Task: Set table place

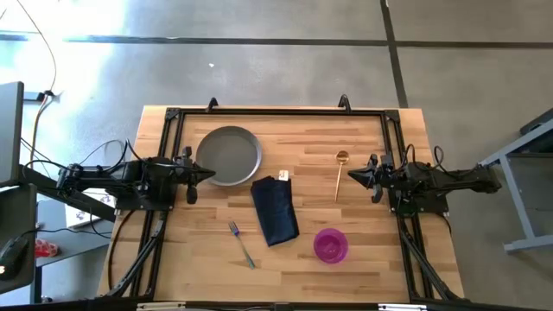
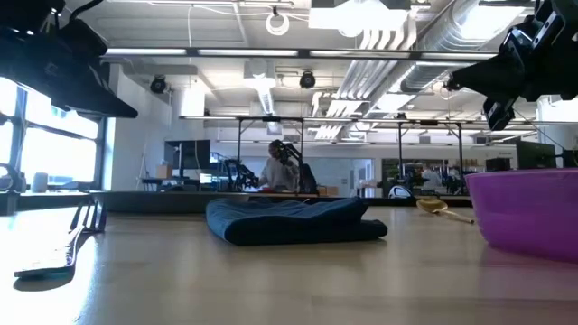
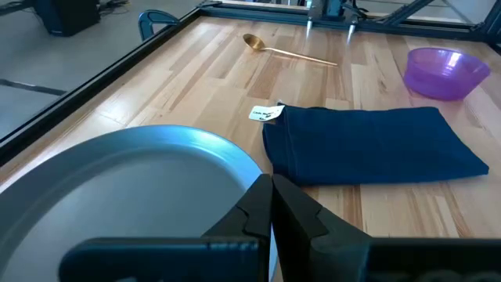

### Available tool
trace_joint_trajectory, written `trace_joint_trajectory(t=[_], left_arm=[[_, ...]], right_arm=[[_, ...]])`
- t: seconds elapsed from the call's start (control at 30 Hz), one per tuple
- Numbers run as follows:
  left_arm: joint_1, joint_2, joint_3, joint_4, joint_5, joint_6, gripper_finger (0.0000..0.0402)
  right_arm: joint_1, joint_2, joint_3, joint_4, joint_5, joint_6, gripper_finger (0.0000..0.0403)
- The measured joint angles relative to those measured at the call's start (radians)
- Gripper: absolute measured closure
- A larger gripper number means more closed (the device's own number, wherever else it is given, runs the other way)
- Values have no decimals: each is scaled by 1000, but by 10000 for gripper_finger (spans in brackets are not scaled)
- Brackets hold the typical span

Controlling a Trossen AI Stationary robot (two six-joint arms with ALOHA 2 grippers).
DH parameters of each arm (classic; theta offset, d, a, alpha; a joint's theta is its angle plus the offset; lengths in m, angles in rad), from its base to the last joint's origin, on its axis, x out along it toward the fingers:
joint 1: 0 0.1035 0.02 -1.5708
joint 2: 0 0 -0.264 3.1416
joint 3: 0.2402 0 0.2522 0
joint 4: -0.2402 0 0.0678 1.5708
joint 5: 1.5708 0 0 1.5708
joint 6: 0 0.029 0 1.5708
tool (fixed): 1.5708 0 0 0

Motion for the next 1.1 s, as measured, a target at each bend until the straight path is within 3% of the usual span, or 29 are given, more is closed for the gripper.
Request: trace_joint_trajectory(t=[1.1], left_arm=[[0, 0, 0, 17, 0, 0, 401]], right_arm=[[0, 0, 0, 0, 0, 0, 402]])
